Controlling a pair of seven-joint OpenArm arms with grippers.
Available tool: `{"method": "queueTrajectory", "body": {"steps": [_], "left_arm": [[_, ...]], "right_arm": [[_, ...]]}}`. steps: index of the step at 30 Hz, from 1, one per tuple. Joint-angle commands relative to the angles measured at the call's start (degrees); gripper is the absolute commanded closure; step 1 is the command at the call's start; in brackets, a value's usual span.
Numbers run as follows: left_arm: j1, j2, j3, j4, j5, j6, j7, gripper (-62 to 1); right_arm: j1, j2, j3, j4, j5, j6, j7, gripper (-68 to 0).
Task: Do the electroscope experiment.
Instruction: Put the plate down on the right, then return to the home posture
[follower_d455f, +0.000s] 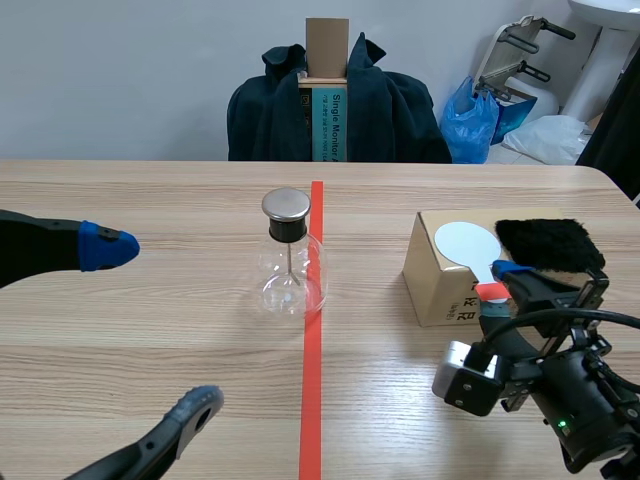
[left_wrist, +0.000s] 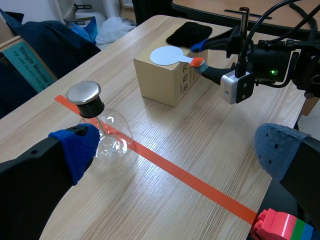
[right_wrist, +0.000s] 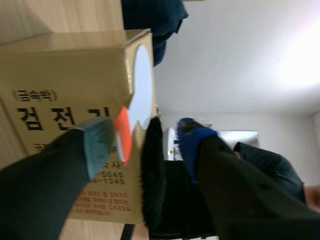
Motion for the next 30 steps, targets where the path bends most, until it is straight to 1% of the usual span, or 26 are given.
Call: {"method": "queueTrajectory", "body": {"steps": [1, 3, 6, 10, 14, 17, 19, 21, 25, 27, 28, 30], "left_arm": [[-0.15, 0.46, 0.46, 0.31, -0.44, 0.02, -0.79, -62.3], [-0.15, 0.46, 0.46, 0.31, -0.42, 0.02, -0.79, -62.3], [-0.17, 0.46, 0.46, 0.31, -0.39, 0.02, -0.79, -62.3], [-0.17, 0.44, 0.46, 0.31, -0.39, 0.02, -0.76, -62.3], [-0.17, 0.44, 0.46, 0.31, -0.17, 0.04, -0.76, -62.3], [-0.17, 0.44, 0.46, 0.31, -0.17, 0.04, -0.76, -62.3], [-0.17, 0.46, 0.46, 0.31, -0.17, 0.04, -0.76, -62.3], [-0.17, 0.44, 0.46, 0.31, -0.17, 0.04, -0.76, -62.3], [-0.17, 0.46, 0.46, 0.31, -0.17, 0.04, -0.76, -62.3], [-0.17, 0.44, 0.46, 0.31, -0.17, 0.04, -0.76, -62.3], [-0.17, 0.44, 0.46, 0.31, -0.15, 0.04, -0.76, -62.3], [-0.17, 0.44, 0.46, 0.31, -0.15, 0.04, -0.76, -62.3]], "right_arm": [[0.96, 0.46, 0.07, 1.49, 0.0, -1.99, 0.2, -35.3], [0.96, 0.48, 0.07, 1.49, 0.0, -3.61, 0.33, -39.5], [0.83, 0.66, 0.07, 1.49, 0.02, -3.71, 0.66, -43.1], [-0.2, 2.05, 0.07, 1.49, 0.61, -3.71, 1.22, -44.0], [-3.28, 5.18, 0.07, 1.49, 4.48, -3.71, 4.0, -44.0], [-7.19, 8.59, 0.07, 1.73, 8.31, -3.71, 7.82, -44.0], [-10.05, 11.65, 0.07, 2.69, 13.07, -3.71, 11.54, -44.0], [-12.5, 15.04, 0.09, 4.48, 19.54, -3.71, 15.17, -44.0], [-15.1, 22.29, 0.17, 10.12, 35.8, -3.71, 21.11, -43.9], [-15.39, 25.99, 0.17, 13.7, 43.69, -3.71, 22.95, -43.9], [-15.37, 27.91, 0.2, 15.72, 47.3, -3.71, 22.93, -43.9], [-15.21, 31.69, 0.31, 19.67, 53.9, -2.36, 22.84, -43.9]]}}
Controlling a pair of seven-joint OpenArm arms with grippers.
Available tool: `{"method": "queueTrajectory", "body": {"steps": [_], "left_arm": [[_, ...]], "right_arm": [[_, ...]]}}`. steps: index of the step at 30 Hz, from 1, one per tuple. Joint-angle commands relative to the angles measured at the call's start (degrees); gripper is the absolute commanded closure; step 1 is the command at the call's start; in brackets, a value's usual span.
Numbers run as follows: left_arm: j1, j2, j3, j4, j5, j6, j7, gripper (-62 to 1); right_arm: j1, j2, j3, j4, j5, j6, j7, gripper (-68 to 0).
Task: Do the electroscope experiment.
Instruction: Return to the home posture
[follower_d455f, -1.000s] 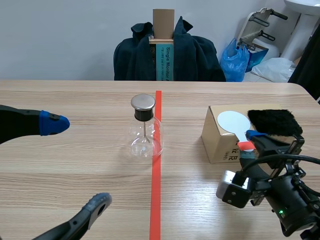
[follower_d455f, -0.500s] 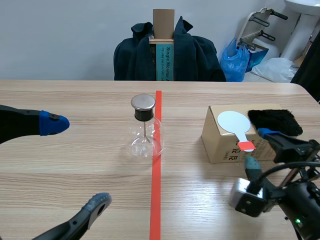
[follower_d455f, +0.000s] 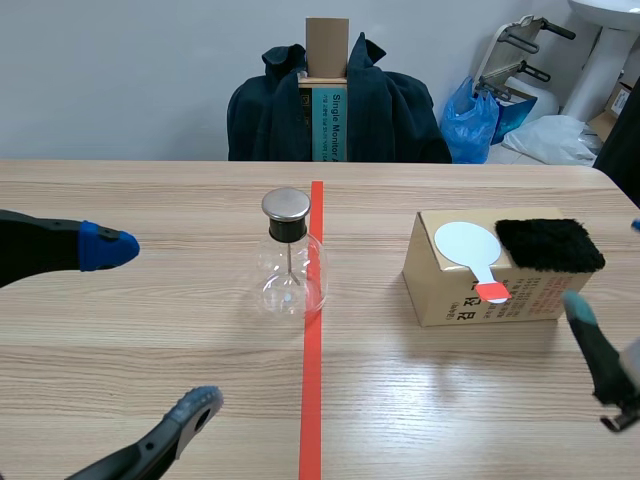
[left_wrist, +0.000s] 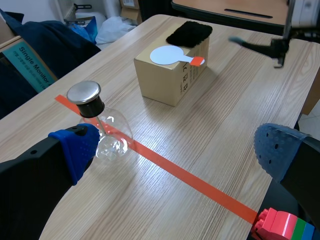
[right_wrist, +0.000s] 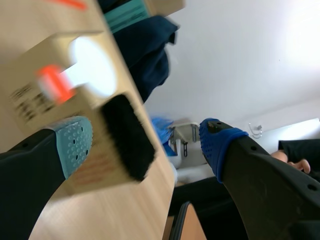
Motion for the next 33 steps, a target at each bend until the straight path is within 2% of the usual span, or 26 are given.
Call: {"method": "queueTrajectory", "body": {"steps": [1, 4, 7, 9, 13, 16, 21, 25, 33], "left_arm": [[-0.17, 0.44, 0.46, 0.35, -0.35, 0.04, -0.74, -62.3], [-0.17, 0.44, 0.46, 0.35, 0.09, 0.04, -0.74, -62.3], [-0.17, 0.44, 0.46, 0.35, 1.42, 0.04, -0.72, -62.3], [-0.17, 0.44, 0.46, 0.35, 1.42, 0.04, -0.72, -62.3], [-0.17, 0.44, 0.46, 0.35, 1.42, 0.04, -0.74, -62.3], [-0.17, 0.44, 0.46, 0.35, 1.42, 0.04, -0.74, -62.3], [-0.17, 0.44, 0.46, 0.35, 1.38, 0.04, -0.74, -62.3], [-0.17, 0.46, 0.46, 0.35, 1.33, 0.04, -0.74, -62.3], [-0.17, 0.44, 0.46, 0.35, 1.33, 0.04, -0.74, -62.3]], "right_arm": [[1.6, 3.19, 0.57, 3.39, 3.63, -1.16, -0.22, -43.9], [3.45, 7.91, 1.44, 9.55, 12.07, 3.56, -2.73, -43.9], [6.91, 10.36, 1.73, 14.91, 16.94, 8.13, -8.5, -43.9], [9.25, 10.93, 1.73, 17.88, 18.78, 11.1, -12.68, -43.9], [12.09, 11.02, 1.73, 23.26, 20.35, 19.1, -21.07, -42.5], [12.02, 11.02, 1.73, 27.63, 20.33, 22.73, -25.55, -42.5], [11.98, 11.02, 1.7, 34.93, 20.33, 23.52, -33.18, -42.4], [11.85, 11.04, 1.7, 38.66, 20.33, 23.89, -37.09, -42.4], [11.69, 10.97, 1.7, 39.58, 20.33, 24.28, -37.7, -42.4]]}}
